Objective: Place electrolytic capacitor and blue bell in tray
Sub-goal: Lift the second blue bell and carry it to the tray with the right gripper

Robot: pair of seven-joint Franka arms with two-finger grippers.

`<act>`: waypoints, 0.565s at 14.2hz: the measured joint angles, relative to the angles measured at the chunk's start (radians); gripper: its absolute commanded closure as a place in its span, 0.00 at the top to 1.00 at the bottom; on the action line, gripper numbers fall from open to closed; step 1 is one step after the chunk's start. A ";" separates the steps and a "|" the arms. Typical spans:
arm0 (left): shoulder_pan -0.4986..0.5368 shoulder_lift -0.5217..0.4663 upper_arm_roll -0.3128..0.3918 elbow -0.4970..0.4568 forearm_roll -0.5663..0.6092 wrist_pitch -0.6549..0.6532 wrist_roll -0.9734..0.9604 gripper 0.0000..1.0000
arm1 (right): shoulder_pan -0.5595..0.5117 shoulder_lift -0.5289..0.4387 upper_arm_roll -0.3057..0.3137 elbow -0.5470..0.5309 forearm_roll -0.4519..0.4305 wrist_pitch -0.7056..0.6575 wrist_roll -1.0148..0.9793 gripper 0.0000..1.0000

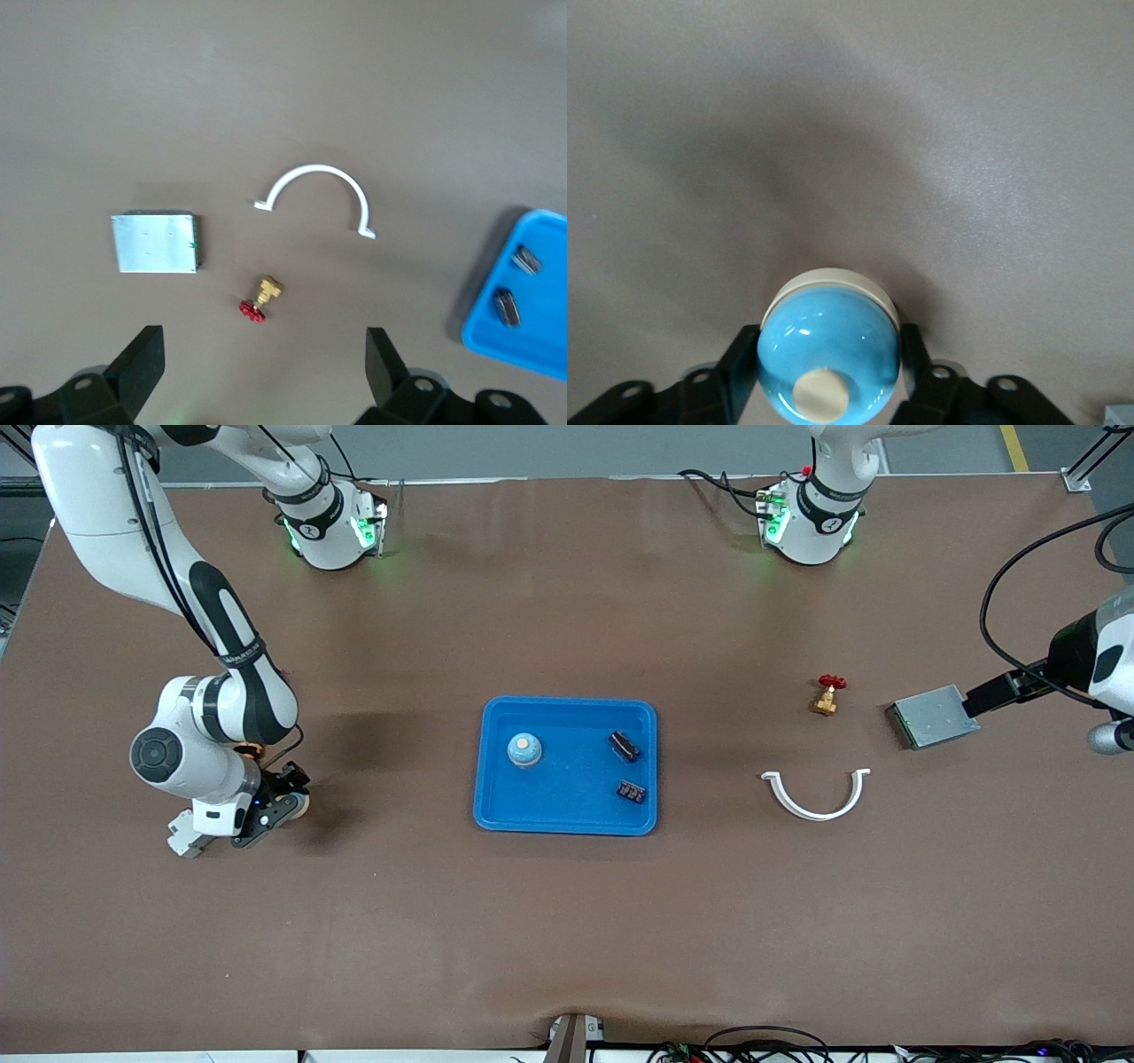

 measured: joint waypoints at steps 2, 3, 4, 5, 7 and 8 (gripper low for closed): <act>-0.005 -0.040 -0.002 -0.033 -0.006 0.025 0.062 1.00 | 0.000 0.001 0.000 0.002 0.000 -0.002 0.000 0.23; -0.012 -0.052 -0.002 -0.039 0.005 0.029 0.101 1.00 | 0.000 0.001 0.000 0.002 0.000 -0.002 0.000 0.23; -0.019 -0.061 -0.002 -0.041 0.026 0.032 0.145 1.00 | 0.000 0.001 0.000 0.002 0.000 -0.002 0.000 0.23; -0.023 -0.069 -0.002 -0.042 0.036 0.035 0.179 1.00 | 0.000 0.001 0.000 0.002 0.000 -0.002 0.000 0.23; -0.024 -0.083 -0.002 -0.044 0.028 0.036 0.208 1.00 | 0.000 0.001 0.000 0.003 0.000 -0.007 0.000 0.23; -0.024 -0.089 -0.003 -0.046 0.016 0.036 0.210 1.00 | 0.000 0.001 0.001 0.005 0.000 -0.015 0.000 0.23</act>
